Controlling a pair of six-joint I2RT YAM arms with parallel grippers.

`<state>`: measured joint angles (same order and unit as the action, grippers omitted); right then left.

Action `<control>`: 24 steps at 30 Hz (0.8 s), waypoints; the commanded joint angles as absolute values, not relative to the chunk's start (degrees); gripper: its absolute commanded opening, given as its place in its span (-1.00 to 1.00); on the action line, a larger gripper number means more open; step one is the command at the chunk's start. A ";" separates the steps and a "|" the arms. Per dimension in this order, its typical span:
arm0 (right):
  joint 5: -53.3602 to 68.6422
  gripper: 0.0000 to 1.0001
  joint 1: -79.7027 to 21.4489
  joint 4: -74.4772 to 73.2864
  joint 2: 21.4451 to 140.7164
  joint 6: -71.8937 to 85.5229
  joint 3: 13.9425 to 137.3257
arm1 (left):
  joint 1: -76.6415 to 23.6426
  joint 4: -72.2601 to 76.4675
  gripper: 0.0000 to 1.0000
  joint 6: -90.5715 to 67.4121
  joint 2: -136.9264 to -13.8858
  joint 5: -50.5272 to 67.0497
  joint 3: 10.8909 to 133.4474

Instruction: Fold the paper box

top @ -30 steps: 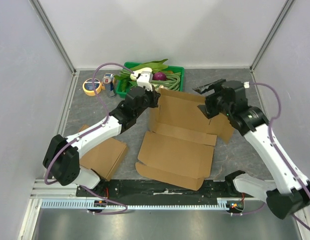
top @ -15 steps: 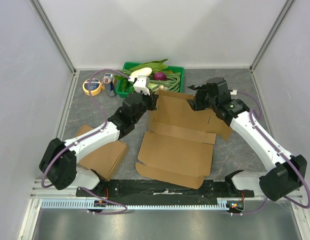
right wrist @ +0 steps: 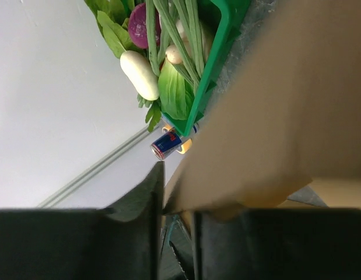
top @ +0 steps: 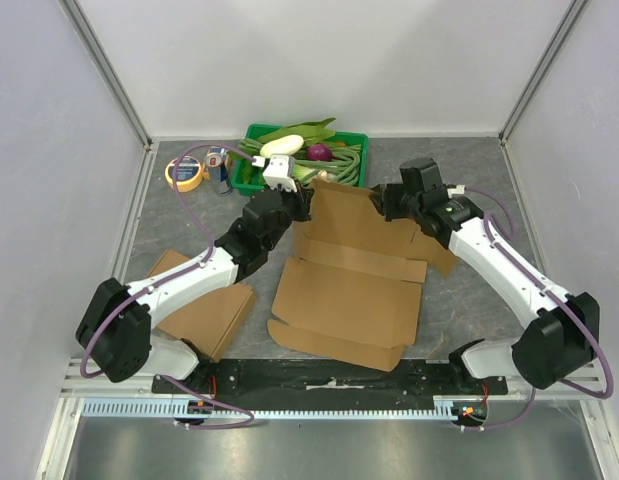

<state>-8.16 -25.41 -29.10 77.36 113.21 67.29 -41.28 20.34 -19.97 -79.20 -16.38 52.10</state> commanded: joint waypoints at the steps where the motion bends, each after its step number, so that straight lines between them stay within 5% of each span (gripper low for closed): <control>1: -12.57 -0.60 -26.37 -27.78 78.22 114.79 67.50 | -41.84 23.65 -0.83 -22.23 -76.91 -16.70 52.12; 5: -12.48 -0.77 -26.72 -26.98 78.92 111.19 67.50 | -41.66 18.31 0.05 -24.78 -72.96 -14.15 50.71; 7: -12.39 -0.86 -26.98 -26.37 78.84 107.77 66.98 | -41.66 14.70 0.17 -25.14 -69.97 -13.45 50.97; 13: -14.50 -1.00 -28.21 -20.84 72.88 98.89 58.55 | -40.00 5.19 0.20 -26.01 -62.41 -5.03 50.45; 19: -14.24 -0.91 -28.30 -8.98 68.38 94.41 45.45 | -35.69 -1.21 0.44 -27.07 -62.58 7.81 50.02; 24: -15.73 -0.90 -28.30 -7.04 68.73 90.80 44.38 | -31.31 -1.67 0.24 -29.96 -60.65 7.21 44.75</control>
